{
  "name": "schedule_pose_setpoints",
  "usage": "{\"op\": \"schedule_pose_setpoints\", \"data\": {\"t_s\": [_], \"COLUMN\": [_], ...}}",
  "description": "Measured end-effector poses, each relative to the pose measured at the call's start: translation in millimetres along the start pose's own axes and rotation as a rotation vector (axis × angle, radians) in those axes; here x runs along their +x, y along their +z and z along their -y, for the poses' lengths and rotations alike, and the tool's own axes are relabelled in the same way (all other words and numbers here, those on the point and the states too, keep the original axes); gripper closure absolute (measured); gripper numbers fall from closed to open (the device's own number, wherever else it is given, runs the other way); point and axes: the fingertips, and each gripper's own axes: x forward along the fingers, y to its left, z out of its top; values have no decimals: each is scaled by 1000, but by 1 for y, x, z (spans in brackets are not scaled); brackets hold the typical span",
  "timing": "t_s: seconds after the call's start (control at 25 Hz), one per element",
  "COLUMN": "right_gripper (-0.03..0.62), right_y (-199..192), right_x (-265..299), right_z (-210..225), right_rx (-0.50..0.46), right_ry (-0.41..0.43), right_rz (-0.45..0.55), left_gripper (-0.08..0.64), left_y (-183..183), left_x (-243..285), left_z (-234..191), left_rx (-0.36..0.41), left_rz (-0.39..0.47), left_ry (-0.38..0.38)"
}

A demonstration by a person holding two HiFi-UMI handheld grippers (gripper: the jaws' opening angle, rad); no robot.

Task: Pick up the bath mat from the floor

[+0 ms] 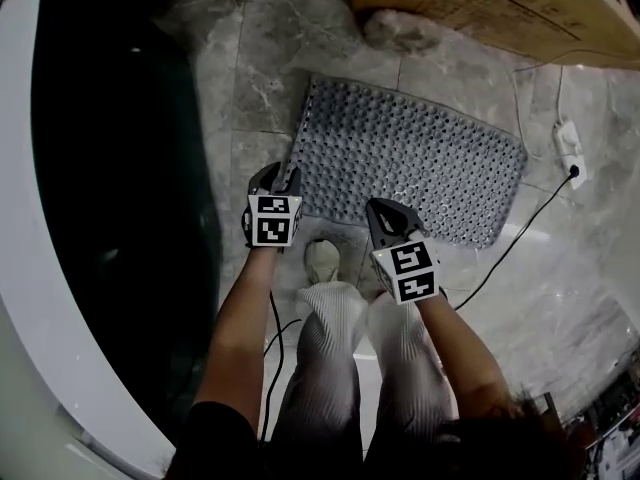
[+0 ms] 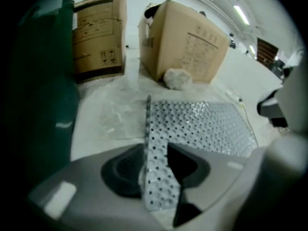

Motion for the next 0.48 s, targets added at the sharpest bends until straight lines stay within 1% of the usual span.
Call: {"op": "schedule_pose_setpoints", "data": {"t_s": [0.08,0.24,0.4,0.48], "right_gripper": [594,594,594,594], "right_y": [-5,-16,-24,-27], "right_x": [8,20,30,33], "right_z": [5,16,27,32], "right_rx": [-23,-41,-47,-45], "right_ry": [2,7,9,8], "right_rz": [3,6,7,11], "left_gripper": [403,403,403,403], "left_y": [-3,-8,-12,-15], "left_x": [17,45,67,75], "left_z": [-4,-13,-16,-18], "left_rx": [7,-9,17,17], "left_rz": [3,7,-2,-5], "left_ry": [7,27,21,24]}}
